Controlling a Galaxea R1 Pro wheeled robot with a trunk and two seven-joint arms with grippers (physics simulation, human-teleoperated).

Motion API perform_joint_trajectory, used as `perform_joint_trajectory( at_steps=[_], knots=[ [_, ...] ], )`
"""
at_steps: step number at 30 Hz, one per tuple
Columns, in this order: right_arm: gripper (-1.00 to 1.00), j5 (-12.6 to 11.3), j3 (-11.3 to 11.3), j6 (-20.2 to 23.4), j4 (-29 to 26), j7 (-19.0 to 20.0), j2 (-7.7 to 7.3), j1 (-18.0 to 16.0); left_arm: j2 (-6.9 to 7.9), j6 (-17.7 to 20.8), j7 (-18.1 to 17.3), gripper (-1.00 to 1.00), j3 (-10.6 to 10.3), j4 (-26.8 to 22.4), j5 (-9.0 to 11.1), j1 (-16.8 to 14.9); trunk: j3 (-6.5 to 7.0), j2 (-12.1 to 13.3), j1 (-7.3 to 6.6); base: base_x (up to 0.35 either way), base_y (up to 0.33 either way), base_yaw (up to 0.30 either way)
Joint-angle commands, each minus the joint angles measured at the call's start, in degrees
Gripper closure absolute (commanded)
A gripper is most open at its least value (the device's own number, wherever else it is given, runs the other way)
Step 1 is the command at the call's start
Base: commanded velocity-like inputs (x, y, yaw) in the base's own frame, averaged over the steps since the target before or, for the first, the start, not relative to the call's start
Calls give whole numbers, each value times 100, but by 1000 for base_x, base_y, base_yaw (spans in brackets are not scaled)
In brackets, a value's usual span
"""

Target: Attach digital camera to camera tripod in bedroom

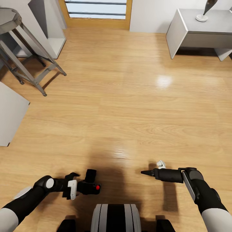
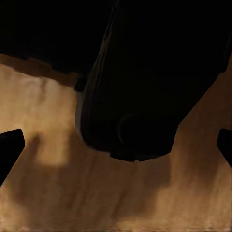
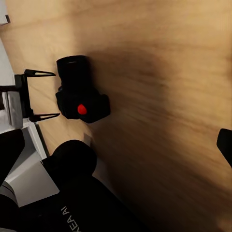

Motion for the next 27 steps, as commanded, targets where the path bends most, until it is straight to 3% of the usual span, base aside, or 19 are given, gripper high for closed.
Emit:
perform_joint_trajectory(
  at_steps=[1, 4, 9, 27],
  knots=[
    [-100, -15, -5, 47, -2, 7, 0, -2, -17, -48, 6, -100, 0, -10, -191, -3, -3, -1, -1, 0, 0, 0],
    [-100, -15, -5, 48, -2, 6, 0, -2, -67, -47, 12, -100, 21, -16, -495, -3, -3, -1, -1, 0, 0, 0],
    [-100, -15, -5, 46, -1, 3, 0, -2, -107, -50, 126, -100, 36, -17, -753, -3, -3, -1, -1, 0, 0, 0],
    [-100, -13, -5, 40, 2, -3, 5, -2, -111, -78, 300, -100, 45, 7, -842, -3, -3, -1, -1, 0, 0, 0]
  ],
)
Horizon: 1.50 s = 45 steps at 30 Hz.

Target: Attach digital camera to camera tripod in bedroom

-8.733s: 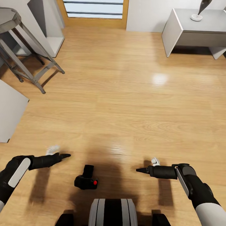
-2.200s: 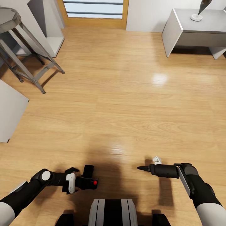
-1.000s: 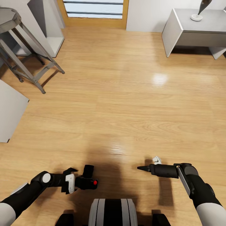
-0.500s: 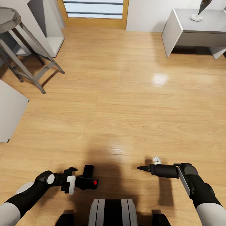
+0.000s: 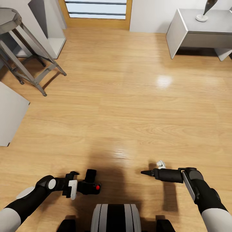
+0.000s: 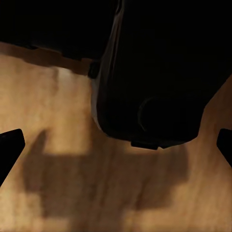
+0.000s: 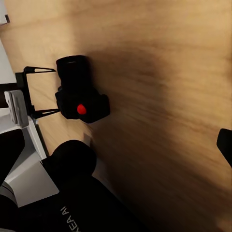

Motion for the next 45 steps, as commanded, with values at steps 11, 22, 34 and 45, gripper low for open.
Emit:
perform_joint_trajectory(
  at_steps=[11, 22, 34, 45],
  knots=[
    [-100, -16, -5, 46, 3, 7, -1, -2, -70, -33, 157, -100, 41, 282, -60, -3, -3, -1, -1, 0, 0, 0],
    [-100, -16, -5, 46, 3, 14, -4, -2, -340, -84, 406, -100, 12, 689, -75, -3, -3, -1, -1, 0, 0, 0],
    [-100, -19, -5, 46, 3, 16, -5, -2, -367, -85, 414, -100, 9, 711, -71, -3, -3, -1, -1, 0, 0, 0],
    [-100, -17, -5, 46, 1, 22, -5, -2, -408, -85, 421, -100, 8, 706, -81, -3, -3, -1, -1, 0, 0, 0]
  ],
)
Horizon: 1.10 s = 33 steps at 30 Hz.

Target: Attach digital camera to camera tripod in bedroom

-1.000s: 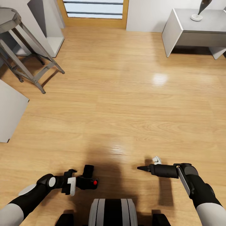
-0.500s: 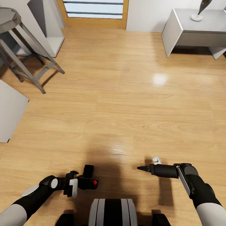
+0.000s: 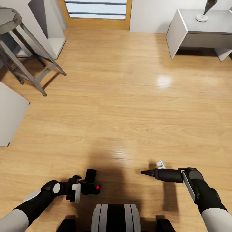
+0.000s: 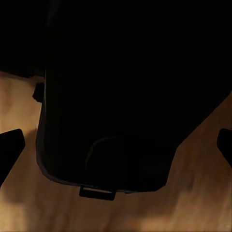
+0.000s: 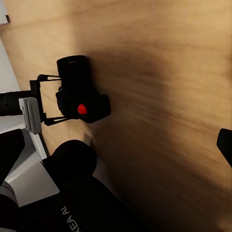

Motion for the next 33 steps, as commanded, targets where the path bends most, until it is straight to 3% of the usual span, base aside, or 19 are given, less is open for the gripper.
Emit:
perform_joint_trajectory(
  at_steps=[1, 26, 27, 33],
  knots=[
    [-100, -16, -5, 46, -1, 8, 0, -2, 3, -55, 5, -100, -10, -5, -62, -3, -3, -1, -1, 0, 0, 0],
    [-100, -23, -13, 46, 1, 23, 0, -2, -221, -4, 6, -100, -10, -49, -75, -3, -3, -1, -1, 0, 0, 0],
    [-100, -23, -13, 46, -1, 24, 0, -2, -222, -6, 6, 100, -10, -50, -75, -3, -3, -1, -1, 0, 0, 0],
    [-100, -23, -14, 46, -1, 27, 0, -2, -227, -15, 6, 100, -9, -58, -82, -3, -3, -1, -1, 0, 0, 0]
  ],
)
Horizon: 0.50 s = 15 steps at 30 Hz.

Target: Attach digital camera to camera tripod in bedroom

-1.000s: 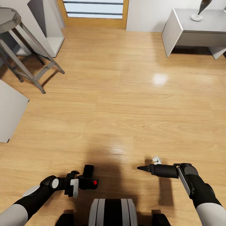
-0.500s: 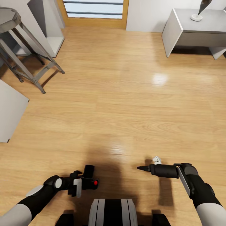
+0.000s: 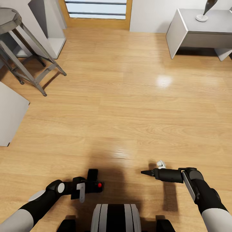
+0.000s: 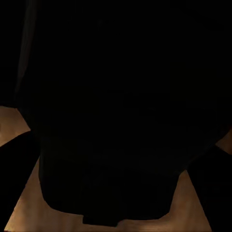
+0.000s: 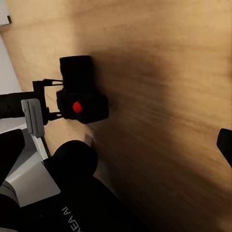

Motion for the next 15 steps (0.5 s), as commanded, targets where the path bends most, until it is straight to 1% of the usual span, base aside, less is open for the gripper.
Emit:
perform_joint_trajectory(
  at_steps=[1, 9, 11, 12, 14, 15],
  knots=[
    [-100, -16, -5, 46, -2, 7, 0, -2, 4, -56, 13, 100, -7, -10, -77, -3, -3, -1, -1, 0, 0, 0],
    [-100, -16, -5, 46, -2, 7, 0, -2, 3, -74, 16, 100, 0, -62, -55, -3, -3, -1, -1, 0, 0, 0],
    [-100, -16, -5, 46, -3, 7, 0, -2, 11, -79, 24, 100, 37, -116, -42, -3, -3, -1, -1, 0, 0, 0],
    [-100, -16, -5, 46, -3, 7, 0, -2, 11, -80, 25, 100, 70, -144, -37, -3, -3, -1, -1, 0, 0, 0],
    [-100, -16, -5, 46, -1, 7, 0, -2, 10, -75, 25, 100, 252, -263, -18, -3, -3, -1, -1, 0, 0, 0],
    [-100, -16, -5, 46, -2, 7, 0, -2, 7, -66, 19, 100, 431, -397, -7, -3, -3, -1, -1, 0, 0, 0]
  ],
)
